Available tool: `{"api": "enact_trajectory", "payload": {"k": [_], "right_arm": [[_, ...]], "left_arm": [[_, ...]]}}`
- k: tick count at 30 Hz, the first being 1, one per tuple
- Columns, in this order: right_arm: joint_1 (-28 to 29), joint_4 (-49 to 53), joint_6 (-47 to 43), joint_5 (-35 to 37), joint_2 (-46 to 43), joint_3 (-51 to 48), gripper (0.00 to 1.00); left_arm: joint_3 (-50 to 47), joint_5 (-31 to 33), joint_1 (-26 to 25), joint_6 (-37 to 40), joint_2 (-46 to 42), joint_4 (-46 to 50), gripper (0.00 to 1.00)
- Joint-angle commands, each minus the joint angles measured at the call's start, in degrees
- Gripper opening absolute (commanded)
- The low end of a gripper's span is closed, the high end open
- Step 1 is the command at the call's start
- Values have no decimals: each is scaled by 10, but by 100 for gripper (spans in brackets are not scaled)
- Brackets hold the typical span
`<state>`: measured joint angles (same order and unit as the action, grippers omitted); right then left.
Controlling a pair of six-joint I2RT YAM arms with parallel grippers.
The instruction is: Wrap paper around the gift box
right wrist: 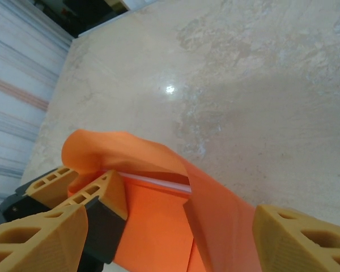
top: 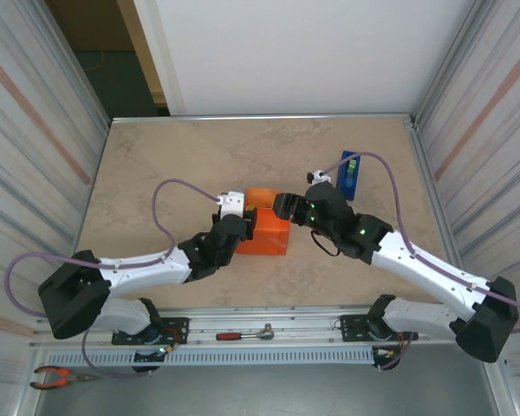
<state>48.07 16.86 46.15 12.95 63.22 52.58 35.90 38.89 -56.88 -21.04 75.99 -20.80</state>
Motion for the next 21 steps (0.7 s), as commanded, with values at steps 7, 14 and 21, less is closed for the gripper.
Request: {"api": "enact_trajectory", "payload": {"k": [7,14,21], "right_arm": [[3,46,-27,61,41,35,47],[1,43,-35,39,40,42,47],[-23,27,12,46,-45,-25,69]], "left_arm": [[-1,-7,-6,-8,13,46,45],[1,-9,-7,-10,16,44,45],[0,-8,-7,-9,15,44,45]]}}
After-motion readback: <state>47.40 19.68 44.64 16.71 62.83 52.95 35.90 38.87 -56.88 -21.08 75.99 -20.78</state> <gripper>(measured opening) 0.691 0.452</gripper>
